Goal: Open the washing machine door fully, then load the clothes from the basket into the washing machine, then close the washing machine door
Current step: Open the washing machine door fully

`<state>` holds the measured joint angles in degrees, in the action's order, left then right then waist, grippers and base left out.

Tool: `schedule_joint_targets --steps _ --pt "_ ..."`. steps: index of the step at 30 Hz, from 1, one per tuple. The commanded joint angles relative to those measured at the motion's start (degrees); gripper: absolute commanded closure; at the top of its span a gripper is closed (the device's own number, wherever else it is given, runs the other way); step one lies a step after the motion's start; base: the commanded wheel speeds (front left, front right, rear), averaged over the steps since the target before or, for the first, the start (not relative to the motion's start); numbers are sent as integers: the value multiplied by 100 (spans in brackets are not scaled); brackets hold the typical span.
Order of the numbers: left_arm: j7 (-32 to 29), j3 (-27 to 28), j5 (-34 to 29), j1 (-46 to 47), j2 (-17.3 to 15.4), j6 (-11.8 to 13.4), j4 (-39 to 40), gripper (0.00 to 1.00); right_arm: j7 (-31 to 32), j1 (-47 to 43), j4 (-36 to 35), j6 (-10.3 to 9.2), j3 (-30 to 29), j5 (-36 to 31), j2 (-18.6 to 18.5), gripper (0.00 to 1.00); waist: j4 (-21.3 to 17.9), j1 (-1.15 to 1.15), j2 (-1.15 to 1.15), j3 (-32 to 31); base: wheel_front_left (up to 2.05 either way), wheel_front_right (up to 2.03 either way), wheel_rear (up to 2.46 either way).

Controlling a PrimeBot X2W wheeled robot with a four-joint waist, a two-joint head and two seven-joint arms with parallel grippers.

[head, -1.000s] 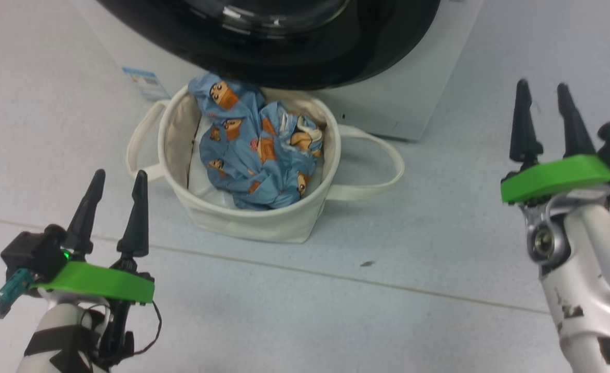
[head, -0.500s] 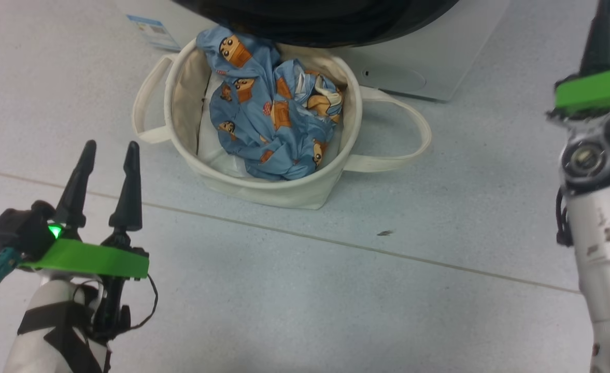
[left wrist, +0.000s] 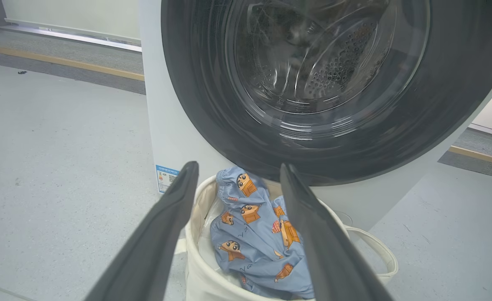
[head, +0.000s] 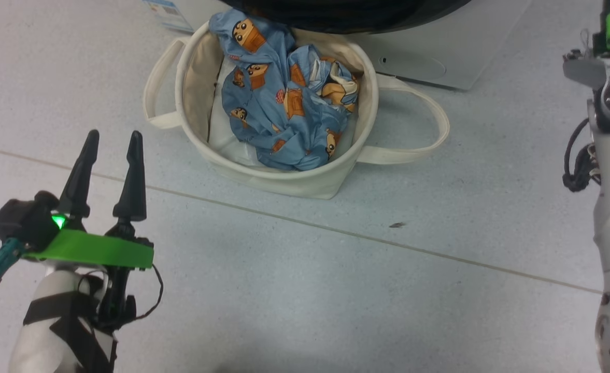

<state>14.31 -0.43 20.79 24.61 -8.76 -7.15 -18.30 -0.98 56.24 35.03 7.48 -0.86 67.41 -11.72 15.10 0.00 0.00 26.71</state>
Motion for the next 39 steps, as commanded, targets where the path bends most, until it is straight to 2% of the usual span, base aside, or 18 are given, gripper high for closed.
schedule_joint_targets --steps 1,9,26,33,39 --pt "69 253 -32 137 -145 -30 221 0 74 224 -153 1 133 43 33 100 21 0 0 67 0 0 0" --pt "69 165 42 183 -157 -33 250 0 509 540 -245 1 474 385 110 100 19 0 0 200 0 0 0" --pt "69 75 122 296 -118 -34 200 0 1008 882 -505 1 1090 715 220 100 20 0 0 430 0 0 0" --pt "69 122 114 290 -149 -34 142 0 2452 701 -508 1 1468 1312 135 100 -112 0 0 360 0 0 0" --pt "69 134 120 277 -168 -34 126 0 3061 653 -564 1 1418 1639 56 100 -192 0 0 315 0 0 0"
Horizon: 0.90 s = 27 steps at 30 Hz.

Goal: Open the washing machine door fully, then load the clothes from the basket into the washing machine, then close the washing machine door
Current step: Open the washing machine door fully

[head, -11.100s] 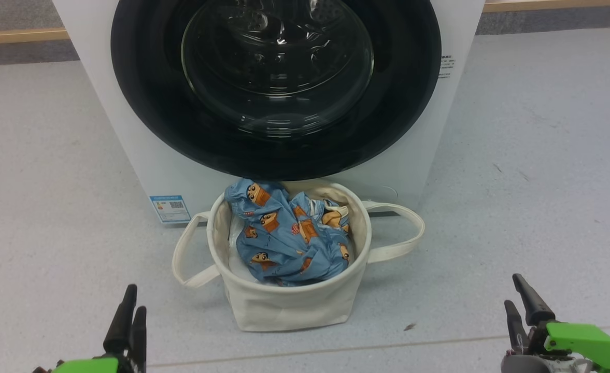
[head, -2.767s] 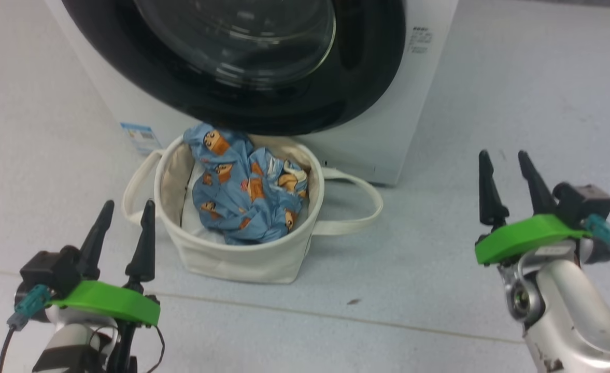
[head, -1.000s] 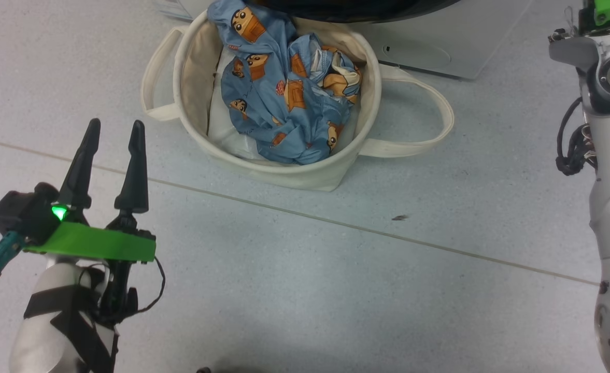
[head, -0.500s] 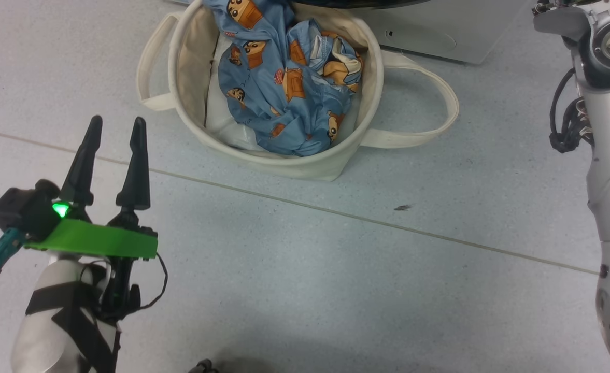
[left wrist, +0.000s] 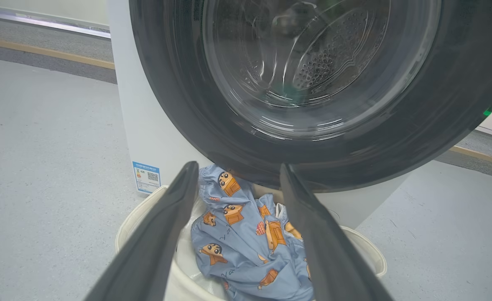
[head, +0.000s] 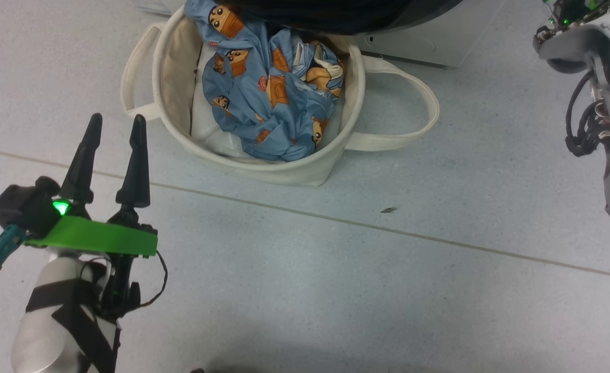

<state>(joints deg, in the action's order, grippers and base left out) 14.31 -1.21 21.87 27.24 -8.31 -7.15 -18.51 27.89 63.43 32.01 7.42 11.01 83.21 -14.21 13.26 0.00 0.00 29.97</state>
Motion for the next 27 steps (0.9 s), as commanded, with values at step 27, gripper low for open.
schedule_joint_targets --steps 27 --pt "69 276 55 -3 -130 -34 -10 0 67 364 -440 7 102 -303 190 100 25 0 0 -100 0 0 0"
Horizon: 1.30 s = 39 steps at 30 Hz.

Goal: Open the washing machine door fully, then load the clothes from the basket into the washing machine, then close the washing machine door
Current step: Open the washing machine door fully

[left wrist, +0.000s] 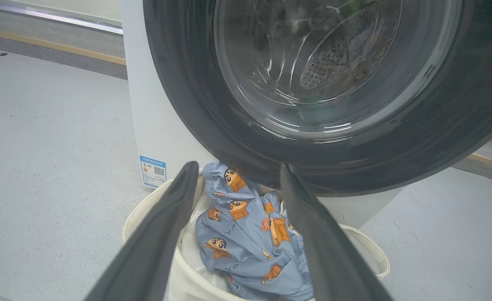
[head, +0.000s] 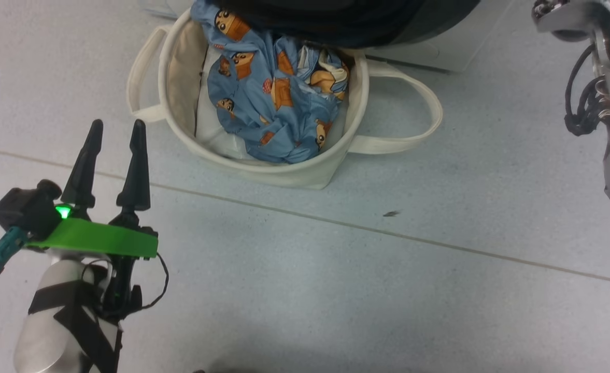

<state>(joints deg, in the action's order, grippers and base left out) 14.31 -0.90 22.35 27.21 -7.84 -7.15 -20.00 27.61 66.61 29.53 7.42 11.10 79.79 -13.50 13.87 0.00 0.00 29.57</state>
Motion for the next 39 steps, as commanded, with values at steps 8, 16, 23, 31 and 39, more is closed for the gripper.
schedule_joint_targets --steps 8,16,23,31,39 --pt "69 332 -6 -129 -206 -34 112 0 797 -235 114 7 90 313 216 100 -177 0 0 -318 0 0 0" --pt "69 503 -74 -339 -234 -34 47 0 1305 -477 359 7 288 281 416 100 -203 0 0 -657 0 0 0" --pt "69 677 -140 -567 -202 -34 -41 0 1658 -651 357 7 418 279 637 100 -137 0 0 -1007 0 0 0" --pt "69 804 -271 -952 -136 -34 -155 0 2028 -1091 315 7 535 184 697 100 -40 0 0 -1633 0 0 0" --pt "69 941 -381 -1248 -100 -34 -264 0 2075 -1734 116 7 554 208 825 100 252 0 0 -2187 0 0 0"
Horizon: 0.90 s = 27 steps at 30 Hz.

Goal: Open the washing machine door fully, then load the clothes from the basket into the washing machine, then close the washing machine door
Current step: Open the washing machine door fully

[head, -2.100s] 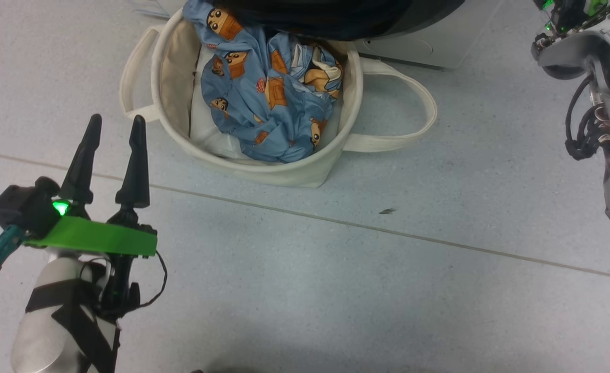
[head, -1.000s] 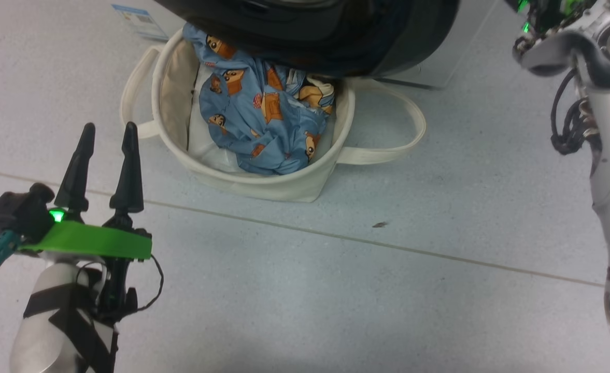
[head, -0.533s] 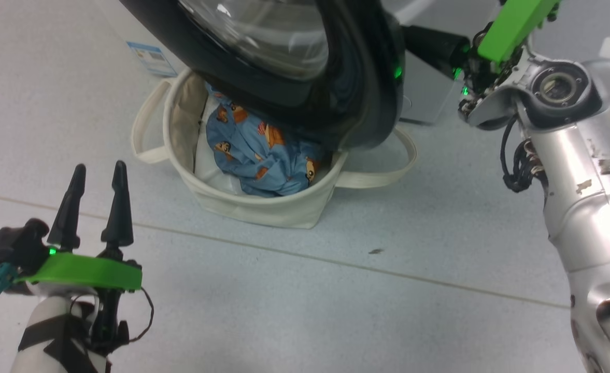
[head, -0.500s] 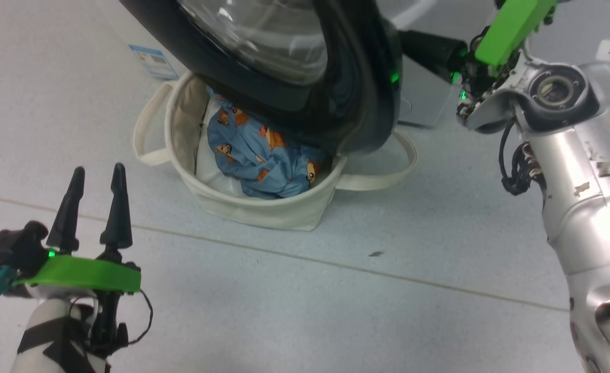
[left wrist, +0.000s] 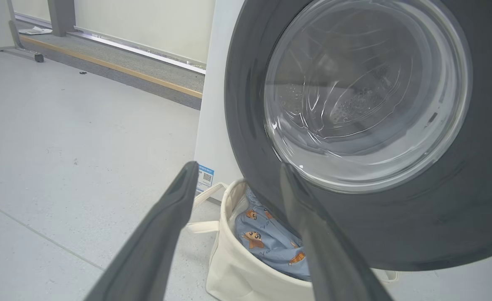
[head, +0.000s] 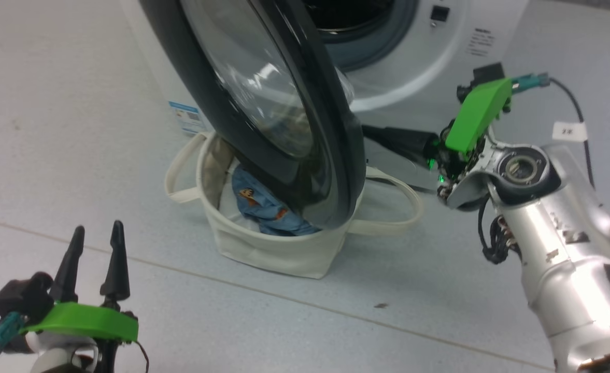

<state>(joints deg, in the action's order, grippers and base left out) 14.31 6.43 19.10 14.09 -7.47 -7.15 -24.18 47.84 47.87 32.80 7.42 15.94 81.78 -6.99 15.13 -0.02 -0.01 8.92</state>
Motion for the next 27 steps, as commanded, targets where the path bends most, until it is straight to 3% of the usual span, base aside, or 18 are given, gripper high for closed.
schedule_joint_targets --steps 1,27 --pt "69 202 -75 32 -143 -34 137 0 53 72 -239 7 75 17 196 100 179 2 1 -163 0 0 0" --pt "69 256 -176 -46 -285 27 -59 0 -517 -678 -725 7 457 249 408 100 1493 2 1 -489 0 0 0"
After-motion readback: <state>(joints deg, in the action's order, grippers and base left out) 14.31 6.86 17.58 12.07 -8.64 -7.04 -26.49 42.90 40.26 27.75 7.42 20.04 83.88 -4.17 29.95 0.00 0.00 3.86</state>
